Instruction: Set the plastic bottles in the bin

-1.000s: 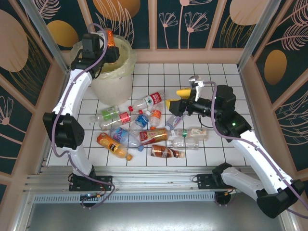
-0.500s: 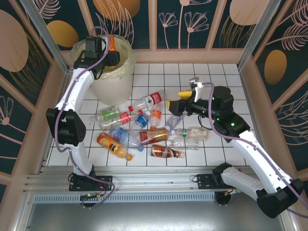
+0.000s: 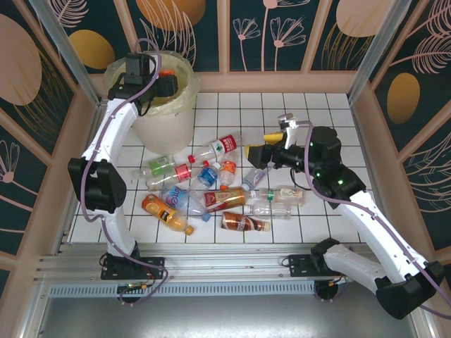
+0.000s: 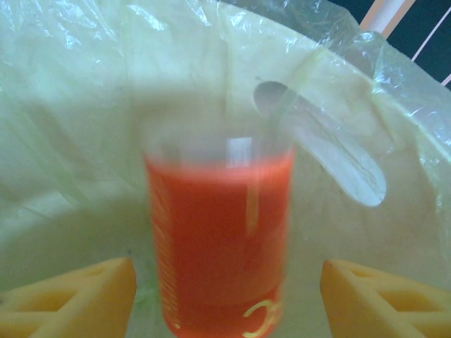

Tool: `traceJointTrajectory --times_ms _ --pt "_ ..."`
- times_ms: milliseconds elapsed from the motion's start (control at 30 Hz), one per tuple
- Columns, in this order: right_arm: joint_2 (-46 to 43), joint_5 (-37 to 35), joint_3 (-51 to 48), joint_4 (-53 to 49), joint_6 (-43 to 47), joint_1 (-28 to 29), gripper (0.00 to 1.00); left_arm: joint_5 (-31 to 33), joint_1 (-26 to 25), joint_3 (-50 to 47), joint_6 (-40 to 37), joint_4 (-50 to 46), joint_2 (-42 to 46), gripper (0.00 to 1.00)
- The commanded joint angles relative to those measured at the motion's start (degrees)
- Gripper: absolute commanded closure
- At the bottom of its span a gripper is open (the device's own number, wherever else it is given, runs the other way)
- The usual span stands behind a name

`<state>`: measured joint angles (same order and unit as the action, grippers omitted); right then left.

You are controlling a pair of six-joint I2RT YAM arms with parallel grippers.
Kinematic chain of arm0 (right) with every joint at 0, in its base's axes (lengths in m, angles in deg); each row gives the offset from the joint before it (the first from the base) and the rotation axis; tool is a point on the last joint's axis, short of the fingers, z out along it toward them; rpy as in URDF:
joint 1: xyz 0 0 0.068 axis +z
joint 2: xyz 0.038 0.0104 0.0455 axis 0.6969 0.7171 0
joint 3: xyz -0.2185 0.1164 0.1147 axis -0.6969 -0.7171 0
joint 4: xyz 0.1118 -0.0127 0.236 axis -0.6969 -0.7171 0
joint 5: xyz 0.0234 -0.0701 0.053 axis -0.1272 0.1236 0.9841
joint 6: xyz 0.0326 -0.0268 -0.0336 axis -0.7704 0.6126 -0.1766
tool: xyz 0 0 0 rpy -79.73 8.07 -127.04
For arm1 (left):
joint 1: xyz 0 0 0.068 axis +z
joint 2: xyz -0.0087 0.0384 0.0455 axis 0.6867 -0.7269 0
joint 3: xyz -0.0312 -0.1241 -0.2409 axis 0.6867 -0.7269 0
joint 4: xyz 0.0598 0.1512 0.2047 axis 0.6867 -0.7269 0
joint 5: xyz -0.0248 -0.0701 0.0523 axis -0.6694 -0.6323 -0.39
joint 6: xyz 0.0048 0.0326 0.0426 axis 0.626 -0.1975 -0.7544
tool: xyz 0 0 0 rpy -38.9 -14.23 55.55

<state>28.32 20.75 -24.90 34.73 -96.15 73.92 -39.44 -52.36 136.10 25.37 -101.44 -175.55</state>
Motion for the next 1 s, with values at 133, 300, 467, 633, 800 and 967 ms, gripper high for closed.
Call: traceJointTrajectory --times_ms 133,300,467,633,800,967 --pt "-1.4 -1.6 -1.6 -0.6 -0.7 0.4 0.01 -1.1 0.5 2.4 0.0 -0.8 0.8 0.27" --pt "-1.8 -2.6 -2.5 -0.7 -1.3 0.4 0.01 -3.6 0.4 0.6 0.1 1.7 4.1 0.22" --pt "-1.8 -7.6 -2.2 -3.6 -3.4 0.4 0.01 -5.1 0.4 -3.5 0.5 5.5 9.8 0.11" --pt "-2.1 -11.0 -3.0 -6.3 -5.0 0.5 0.01 -7.2 0.4 -8.1 0.8 8.4 15.9 0.02" --pt "-2.8 -13.1 -4.7 -8.2 -7.4 0.5 0.02 -11.4 0.4 -14.3 1.6 11.2 21.8 0.01" --pt "-3.6 -19.1 -6.1 -12.3 -11.2 0.4 0.02 -19.7 0.1 -25.4 4.7 17.8 30.0 0.02"
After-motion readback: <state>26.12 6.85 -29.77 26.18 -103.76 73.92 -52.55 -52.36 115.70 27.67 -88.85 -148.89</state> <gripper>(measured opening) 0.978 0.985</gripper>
